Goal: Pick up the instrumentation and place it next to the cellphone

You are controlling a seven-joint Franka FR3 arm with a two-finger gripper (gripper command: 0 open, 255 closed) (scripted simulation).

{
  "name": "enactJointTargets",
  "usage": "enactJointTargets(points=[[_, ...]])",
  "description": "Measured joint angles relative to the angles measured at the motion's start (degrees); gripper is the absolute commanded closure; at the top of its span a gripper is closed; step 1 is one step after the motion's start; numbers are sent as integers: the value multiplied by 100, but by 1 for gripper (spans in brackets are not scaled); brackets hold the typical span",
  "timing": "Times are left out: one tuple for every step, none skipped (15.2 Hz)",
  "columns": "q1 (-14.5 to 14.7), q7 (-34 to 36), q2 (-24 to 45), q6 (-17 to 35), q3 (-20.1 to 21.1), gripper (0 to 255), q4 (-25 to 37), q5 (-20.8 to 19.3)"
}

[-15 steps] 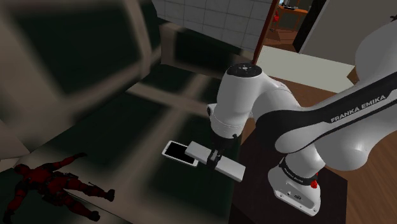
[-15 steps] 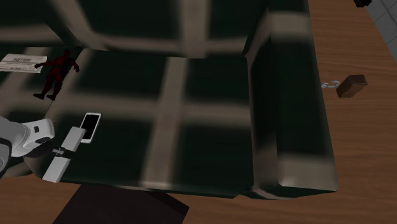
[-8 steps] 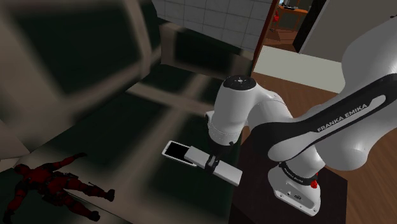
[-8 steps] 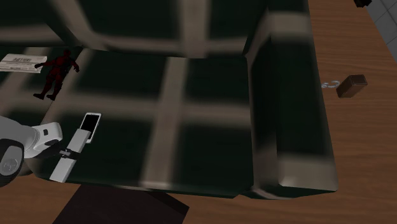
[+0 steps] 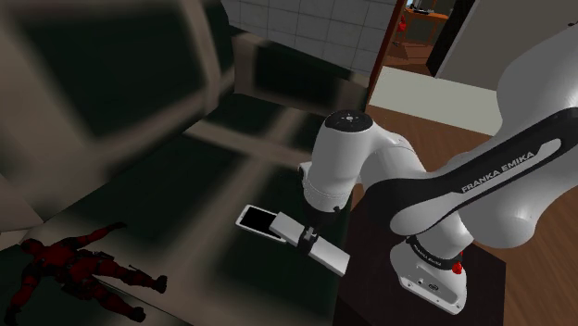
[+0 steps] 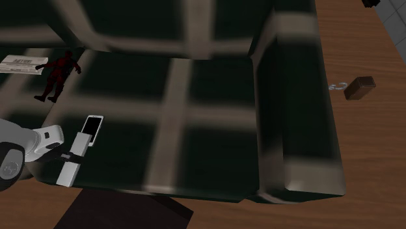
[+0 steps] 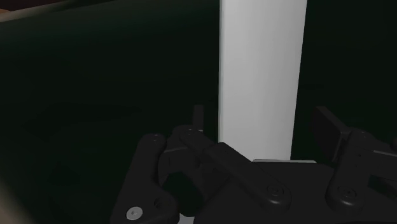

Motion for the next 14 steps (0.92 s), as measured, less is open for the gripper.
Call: enactJointTargets(points=[[0, 0, 0, 0, 0, 0, 0, 0], [0, 0, 0, 0, 0, 0, 0, 0], [0, 0, 0, 0, 0, 0, 0, 0], [0, 0, 0, 0, 0, 0, 0, 0], [18, -1, -94, -125, -19, 0, 41, 11], [14, -19, -177, -276, -54, 0, 110, 1], [17, -48, -323, -497, -110, 0, 192, -4], [41, -33, -452, -709, -132, 0, 278, 3], [51, -40, -533, -826, -154, 0, 312, 5], [53, -47, -574, -894, -171, 0, 335, 2], [51, -52, -590, -928, -180, 0, 350, -2], [51, -54, -598, -942, -184, 0, 355, -3], [50, -55, -602, -952, -186, 0, 359, -4], [49, -55, -602, -955, -187, 0, 362, -5]])
